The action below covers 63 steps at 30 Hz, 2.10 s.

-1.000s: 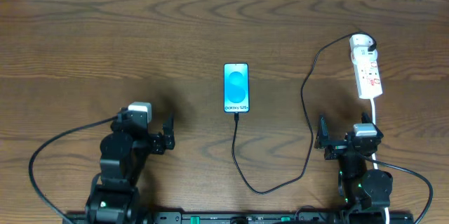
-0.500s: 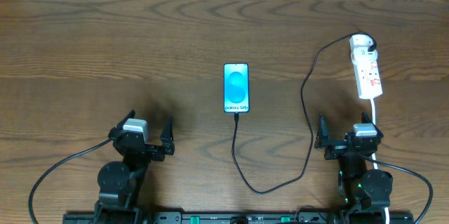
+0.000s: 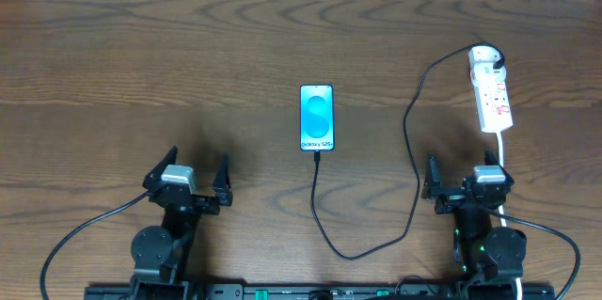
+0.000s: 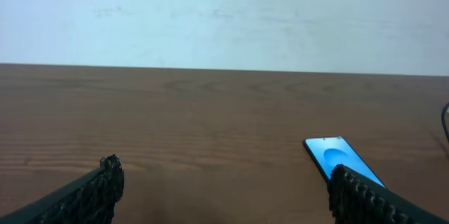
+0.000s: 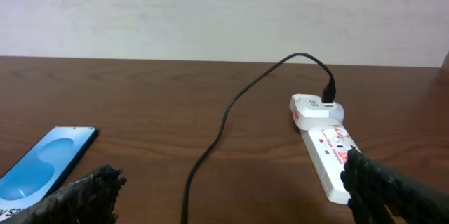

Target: Plug charger to phone and switch on socket

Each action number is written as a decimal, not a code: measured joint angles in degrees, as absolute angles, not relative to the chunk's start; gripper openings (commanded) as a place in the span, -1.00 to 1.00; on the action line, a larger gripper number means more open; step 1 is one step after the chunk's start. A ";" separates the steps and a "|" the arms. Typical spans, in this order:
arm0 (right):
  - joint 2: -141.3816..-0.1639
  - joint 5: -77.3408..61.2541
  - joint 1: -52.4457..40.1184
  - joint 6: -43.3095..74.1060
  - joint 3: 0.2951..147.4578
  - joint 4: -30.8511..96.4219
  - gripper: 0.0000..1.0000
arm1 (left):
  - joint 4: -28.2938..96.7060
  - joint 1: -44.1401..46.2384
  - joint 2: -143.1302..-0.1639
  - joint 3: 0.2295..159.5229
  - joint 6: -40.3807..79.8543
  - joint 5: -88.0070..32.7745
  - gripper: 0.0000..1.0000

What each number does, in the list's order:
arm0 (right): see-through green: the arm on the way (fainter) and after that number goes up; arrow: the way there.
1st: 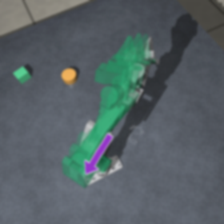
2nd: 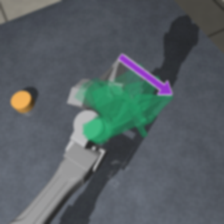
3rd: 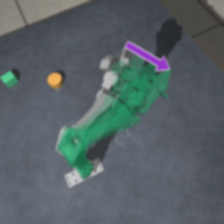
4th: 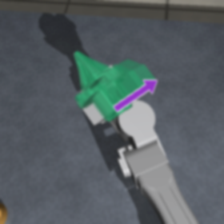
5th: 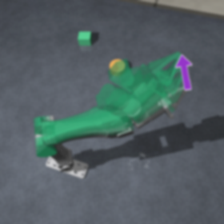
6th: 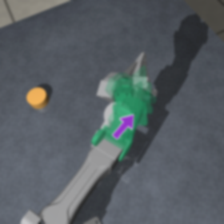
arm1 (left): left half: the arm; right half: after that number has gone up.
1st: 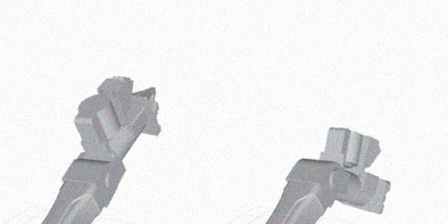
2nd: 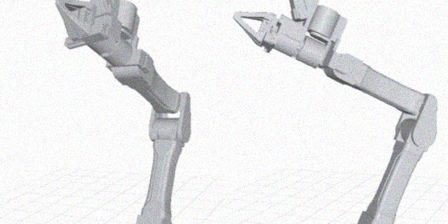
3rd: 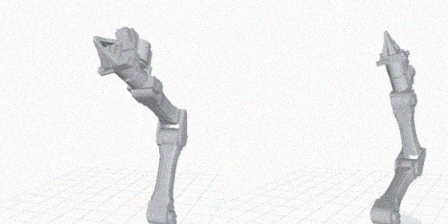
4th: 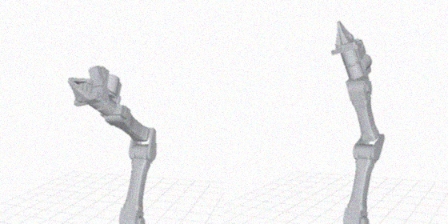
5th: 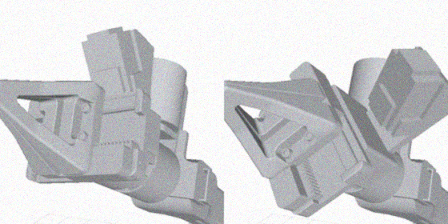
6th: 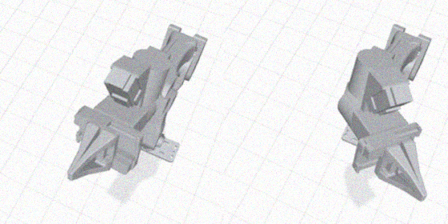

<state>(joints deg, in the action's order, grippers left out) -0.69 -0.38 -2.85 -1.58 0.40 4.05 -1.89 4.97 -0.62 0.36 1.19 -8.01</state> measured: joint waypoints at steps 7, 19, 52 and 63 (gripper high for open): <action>-0.69 -0.38 -2.85 -1.58 0.40 4.05 0.98 | 0.82 1.96 -0.58 0.67 0.97 -6.70 0.89; -0.69 -0.38 -2.85 -1.58 0.40 4.05 0.99 | 1.48 1.91 -0.58 0.95 0.16 -4.08 0.90; -0.69 -0.38 -2.85 -1.58 0.40 4.05 0.99 | 1.54 0.05 -0.58 0.99 4.10 -3.64 0.89; -0.69 -0.38 -2.85 -1.58 0.40 4.05 0.99 | 1.54 0.05 -0.58 0.99 4.14 -3.64 0.89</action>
<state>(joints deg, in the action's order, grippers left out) -0.69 -0.38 -2.85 -1.58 0.40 4.05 1.54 0.05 -0.58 0.99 4.14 -3.64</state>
